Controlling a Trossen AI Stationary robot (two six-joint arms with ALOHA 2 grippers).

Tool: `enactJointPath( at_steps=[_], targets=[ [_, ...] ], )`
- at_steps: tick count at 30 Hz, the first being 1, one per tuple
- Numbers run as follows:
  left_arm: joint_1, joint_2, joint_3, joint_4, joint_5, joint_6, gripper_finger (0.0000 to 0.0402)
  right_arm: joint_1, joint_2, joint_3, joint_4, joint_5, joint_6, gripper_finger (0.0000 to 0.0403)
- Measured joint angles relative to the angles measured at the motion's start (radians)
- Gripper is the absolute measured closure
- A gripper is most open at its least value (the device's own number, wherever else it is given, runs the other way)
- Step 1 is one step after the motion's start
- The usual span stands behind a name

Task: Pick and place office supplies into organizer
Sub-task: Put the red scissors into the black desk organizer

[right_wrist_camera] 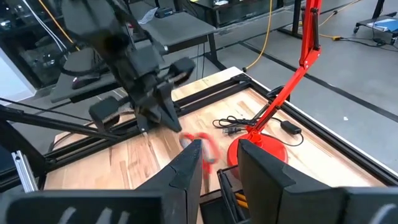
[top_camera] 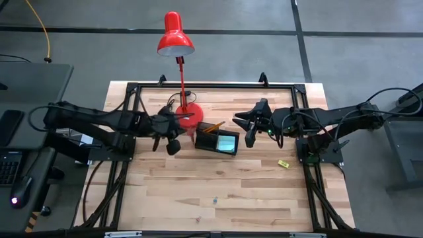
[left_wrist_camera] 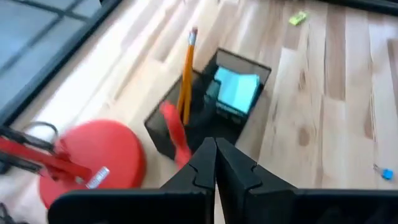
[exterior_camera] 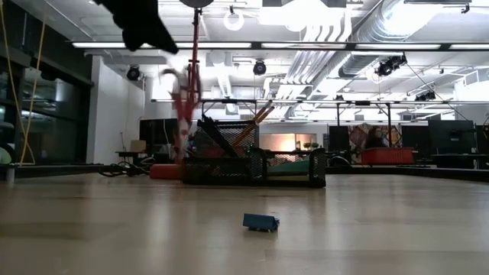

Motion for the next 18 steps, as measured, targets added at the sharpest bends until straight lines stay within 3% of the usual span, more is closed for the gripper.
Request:
enactJointPath(
  at_steps=[16, 18],
  targets=[
    [0.0, 0.019, 0.059, -0.045, -0.044, 0.059, 0.0401, 0.0, 0.0, 0.0, 0.0, -0.001, 0.063, 0.0311],
    [0.0, 0.037, 0.059, -0.115, -0.045, 0.034, 0.0401, 0.0, 0.0, 0.0, 0.0, -0.001, 0.063, 0.0311]
  ],
)
